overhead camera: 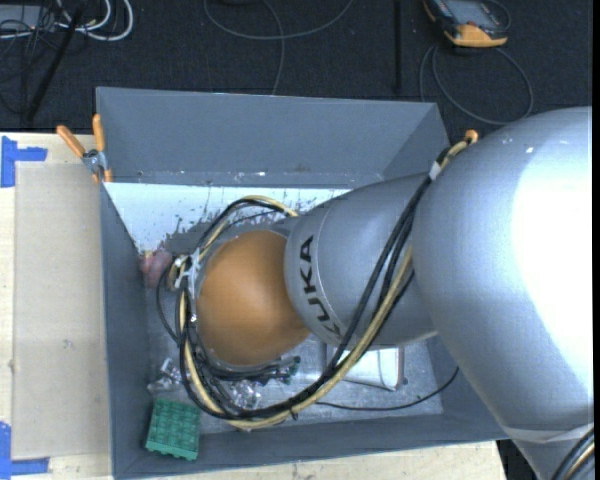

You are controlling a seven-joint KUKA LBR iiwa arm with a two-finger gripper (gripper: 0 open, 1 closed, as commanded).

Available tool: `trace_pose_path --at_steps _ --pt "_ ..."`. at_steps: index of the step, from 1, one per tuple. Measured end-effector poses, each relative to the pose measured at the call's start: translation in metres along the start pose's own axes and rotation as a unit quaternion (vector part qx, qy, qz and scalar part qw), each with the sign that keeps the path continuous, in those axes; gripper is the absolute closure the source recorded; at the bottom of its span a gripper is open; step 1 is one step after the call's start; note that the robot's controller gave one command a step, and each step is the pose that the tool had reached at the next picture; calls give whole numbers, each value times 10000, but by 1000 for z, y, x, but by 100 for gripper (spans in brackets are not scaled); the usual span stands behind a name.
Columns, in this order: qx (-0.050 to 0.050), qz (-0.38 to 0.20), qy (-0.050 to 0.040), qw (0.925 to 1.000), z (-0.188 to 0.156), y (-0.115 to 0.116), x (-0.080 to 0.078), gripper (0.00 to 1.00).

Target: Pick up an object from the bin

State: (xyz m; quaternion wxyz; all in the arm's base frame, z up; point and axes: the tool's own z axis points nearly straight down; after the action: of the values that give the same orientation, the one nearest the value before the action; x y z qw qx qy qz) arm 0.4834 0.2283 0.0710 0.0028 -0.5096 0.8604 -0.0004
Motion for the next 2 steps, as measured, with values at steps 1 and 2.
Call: trace_pose_path --at_steps 1,2 --pt "-11 353 9 9994 -6 -35 -17 0" --pt "-20 29 42 10000 -27 -72 61 0"
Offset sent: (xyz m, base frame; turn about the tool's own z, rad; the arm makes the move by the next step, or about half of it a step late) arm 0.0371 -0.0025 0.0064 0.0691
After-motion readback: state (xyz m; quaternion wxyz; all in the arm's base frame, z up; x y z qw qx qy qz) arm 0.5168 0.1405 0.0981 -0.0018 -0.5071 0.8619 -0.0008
